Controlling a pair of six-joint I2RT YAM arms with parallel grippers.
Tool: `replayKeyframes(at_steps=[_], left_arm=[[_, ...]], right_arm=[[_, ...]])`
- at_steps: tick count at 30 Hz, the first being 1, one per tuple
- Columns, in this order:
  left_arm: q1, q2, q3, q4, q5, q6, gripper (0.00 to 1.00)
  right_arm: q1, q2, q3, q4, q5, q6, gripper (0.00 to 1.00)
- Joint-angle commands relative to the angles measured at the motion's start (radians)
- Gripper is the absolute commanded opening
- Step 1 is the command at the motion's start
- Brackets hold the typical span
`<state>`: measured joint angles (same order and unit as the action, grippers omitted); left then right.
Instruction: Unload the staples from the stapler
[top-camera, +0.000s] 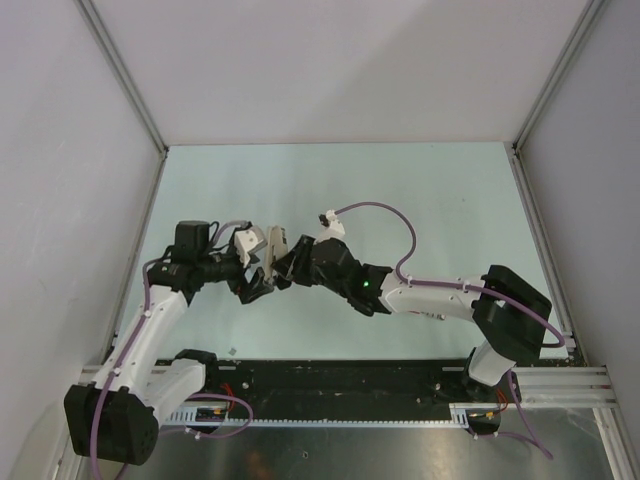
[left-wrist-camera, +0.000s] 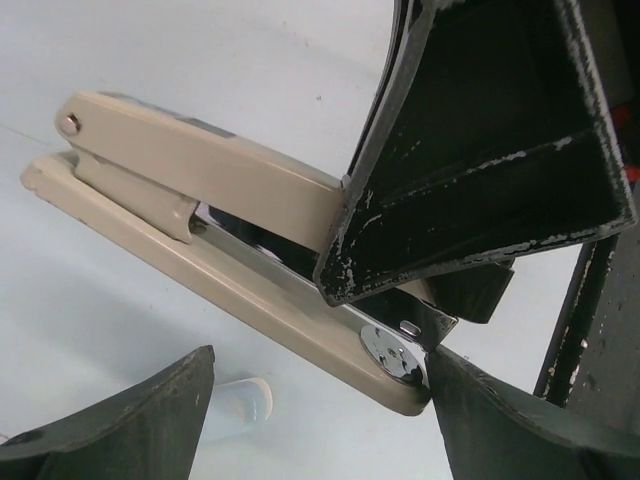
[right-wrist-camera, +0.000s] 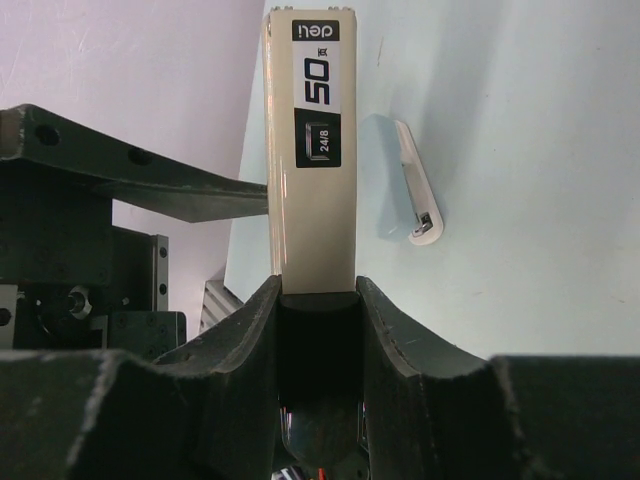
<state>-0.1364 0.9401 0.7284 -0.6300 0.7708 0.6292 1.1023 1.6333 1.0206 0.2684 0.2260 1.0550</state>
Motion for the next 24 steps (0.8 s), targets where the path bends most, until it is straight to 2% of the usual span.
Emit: replayKeyframes(at_steps=[1, 5, 9, 17, 24], left_arm=[[-0.009, 0.017, -0.021, 0.012, 0.016, 0.061, 0.86], [-0.009, 0.038, -0.02, 0.015, 0.006, 0.092, 0.71], [-0.01, 0.055, -0.009, 0.024, -0.001, 0.106, 0.62], [-0.011, 0.057, -0.014, 0.042, -0.02, 0.169, 0.58], [-0.012, 0.075, -0.054, 0.129, -0.153, 0.273, 0.55]], right_arm=[[0.011, -0.041, 0.064, 0.12, 0.035, -0.01, 0.0], [0.013, -0.049, 0.064, 0.119, 0.026, -0.022, 0.0], [0.024, -0.05, 0.064, 0.104, 0.025, -0.037, 0.0], [0.044, -0.047, 0.064, 0.066, -0.013, -0.078, 0.0], [0.066, -0.081, 0.033, -0.037, -0.056, -0.194, 0.0]])
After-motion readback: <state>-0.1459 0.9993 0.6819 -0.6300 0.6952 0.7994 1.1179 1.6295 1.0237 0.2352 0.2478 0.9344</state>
